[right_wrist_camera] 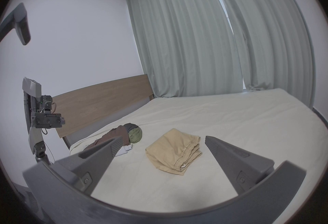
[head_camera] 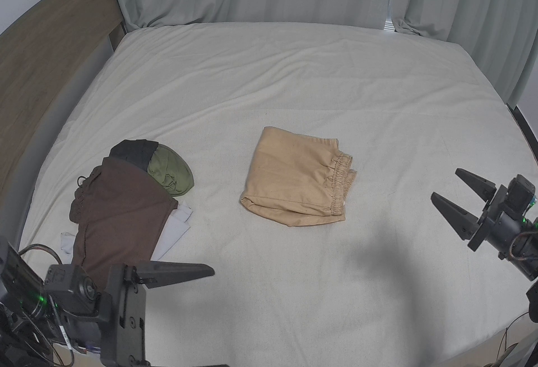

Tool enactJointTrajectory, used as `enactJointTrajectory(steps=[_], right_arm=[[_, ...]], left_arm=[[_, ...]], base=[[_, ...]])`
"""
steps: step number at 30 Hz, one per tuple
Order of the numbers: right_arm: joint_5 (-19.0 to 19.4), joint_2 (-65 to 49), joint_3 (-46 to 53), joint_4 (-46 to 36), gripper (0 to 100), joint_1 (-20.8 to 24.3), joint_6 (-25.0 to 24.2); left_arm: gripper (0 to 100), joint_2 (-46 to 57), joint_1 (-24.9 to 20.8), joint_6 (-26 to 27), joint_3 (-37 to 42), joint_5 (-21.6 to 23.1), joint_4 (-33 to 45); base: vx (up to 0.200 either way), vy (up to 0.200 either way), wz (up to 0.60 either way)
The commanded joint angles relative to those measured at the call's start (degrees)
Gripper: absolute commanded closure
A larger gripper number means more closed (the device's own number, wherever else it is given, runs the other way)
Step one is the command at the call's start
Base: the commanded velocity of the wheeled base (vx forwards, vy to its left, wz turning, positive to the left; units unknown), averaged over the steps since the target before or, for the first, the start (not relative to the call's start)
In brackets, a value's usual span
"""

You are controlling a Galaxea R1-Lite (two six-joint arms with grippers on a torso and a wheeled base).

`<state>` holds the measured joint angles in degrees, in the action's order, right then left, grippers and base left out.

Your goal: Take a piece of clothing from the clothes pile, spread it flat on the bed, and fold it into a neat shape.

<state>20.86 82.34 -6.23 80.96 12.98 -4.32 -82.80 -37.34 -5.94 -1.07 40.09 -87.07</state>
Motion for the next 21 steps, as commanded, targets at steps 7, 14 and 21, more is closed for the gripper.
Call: enactJointTrajectory(steps=[7, 14, 21], right_arm=[[-0.20, -19.41, 5.53, -4.32, 0, -2.96, 0.80], [-0.20, -27.67, 6.14, -7.39, 0, -4.19, 1.33], [-0.03, -47.00, 6.14, -25.67, 0, -5.78, 1.33]], left_arm=[[0, 14.16, 5.61, 0.93, 1.07, -5.91, 9.63], [0, 21.01, 9.30, 1.19, 1.07, -9.25, 15.17], [0, 33.84, 19.23, 1.01, 1.07, -9.60, 27.56]], base=[[0.000, 0.000, 0.00], [0.000, 0.000, 0.00], [0.000, 0.000, 0.00]])
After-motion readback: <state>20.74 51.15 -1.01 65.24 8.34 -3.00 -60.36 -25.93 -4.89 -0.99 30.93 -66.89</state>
